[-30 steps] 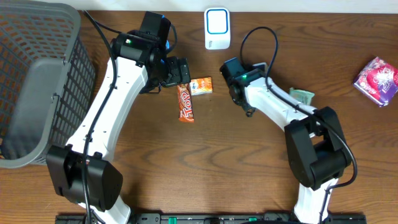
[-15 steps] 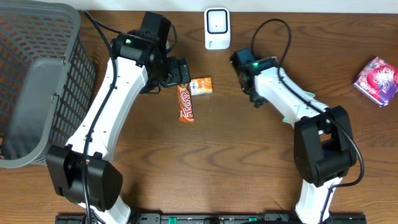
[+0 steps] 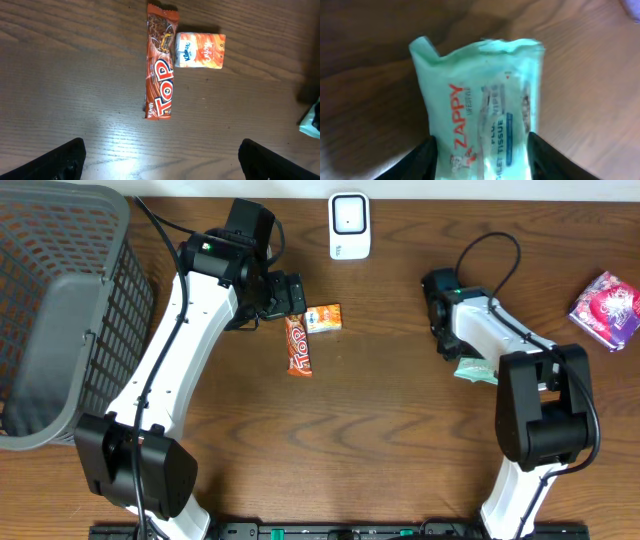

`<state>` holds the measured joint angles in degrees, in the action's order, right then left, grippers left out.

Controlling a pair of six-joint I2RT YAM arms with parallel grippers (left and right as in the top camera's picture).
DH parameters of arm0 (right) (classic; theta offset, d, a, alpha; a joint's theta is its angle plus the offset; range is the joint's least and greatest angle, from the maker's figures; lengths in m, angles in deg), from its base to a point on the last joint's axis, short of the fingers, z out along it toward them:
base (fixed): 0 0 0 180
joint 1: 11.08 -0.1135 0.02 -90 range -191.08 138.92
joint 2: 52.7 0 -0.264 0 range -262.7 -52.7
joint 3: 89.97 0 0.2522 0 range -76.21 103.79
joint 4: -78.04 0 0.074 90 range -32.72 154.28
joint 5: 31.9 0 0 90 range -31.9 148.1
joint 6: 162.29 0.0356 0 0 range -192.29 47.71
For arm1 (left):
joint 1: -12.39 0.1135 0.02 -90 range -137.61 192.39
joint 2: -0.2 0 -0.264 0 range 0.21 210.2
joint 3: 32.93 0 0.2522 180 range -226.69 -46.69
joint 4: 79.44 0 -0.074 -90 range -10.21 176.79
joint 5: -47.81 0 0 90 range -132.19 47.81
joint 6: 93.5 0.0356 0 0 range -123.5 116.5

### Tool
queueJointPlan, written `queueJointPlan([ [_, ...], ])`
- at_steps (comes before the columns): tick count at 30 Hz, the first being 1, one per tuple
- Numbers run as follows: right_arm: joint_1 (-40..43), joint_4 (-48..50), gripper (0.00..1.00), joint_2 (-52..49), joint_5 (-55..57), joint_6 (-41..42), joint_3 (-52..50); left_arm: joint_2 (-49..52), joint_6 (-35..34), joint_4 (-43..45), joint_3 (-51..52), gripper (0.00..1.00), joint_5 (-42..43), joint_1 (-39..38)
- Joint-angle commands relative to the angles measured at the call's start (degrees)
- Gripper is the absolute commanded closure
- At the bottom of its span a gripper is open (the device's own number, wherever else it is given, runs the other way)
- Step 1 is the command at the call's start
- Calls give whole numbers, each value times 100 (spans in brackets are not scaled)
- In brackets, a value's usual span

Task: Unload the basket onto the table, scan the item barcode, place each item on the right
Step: 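Lift the green pack with the right gripper and move it right, then lower the green pack onto the table and open the right gripper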

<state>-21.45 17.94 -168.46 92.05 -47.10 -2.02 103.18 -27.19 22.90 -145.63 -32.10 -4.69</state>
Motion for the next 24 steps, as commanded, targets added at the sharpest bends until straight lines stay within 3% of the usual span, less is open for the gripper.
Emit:
queueJointPlan([
  [1,76,219,49,-39,-455,-245,-258,44,94,-13,42,2,-72,9],
  [3,92,437,52,-39,-605,-254,-435,44,94,-13,42,2,-72,9],
  [7,96,501,83,-39,-997,-254,-581,44,94,-13,42,2,-72,9],
  [9,96,463,87,-9,-1464,-256,-505,44,94,-13,42,2,-72,9],
  [11,103,350,99,22,-1978,-258,-323,44,94,-13,42,2,-72,9],
  [17,286,81,99,142,-4708,-964,535,44,94,-13,42,2,-72,9],
  [24,505,118,99,144,-7320,-1117,859,44,94,-13,42,2,-72,9],
])
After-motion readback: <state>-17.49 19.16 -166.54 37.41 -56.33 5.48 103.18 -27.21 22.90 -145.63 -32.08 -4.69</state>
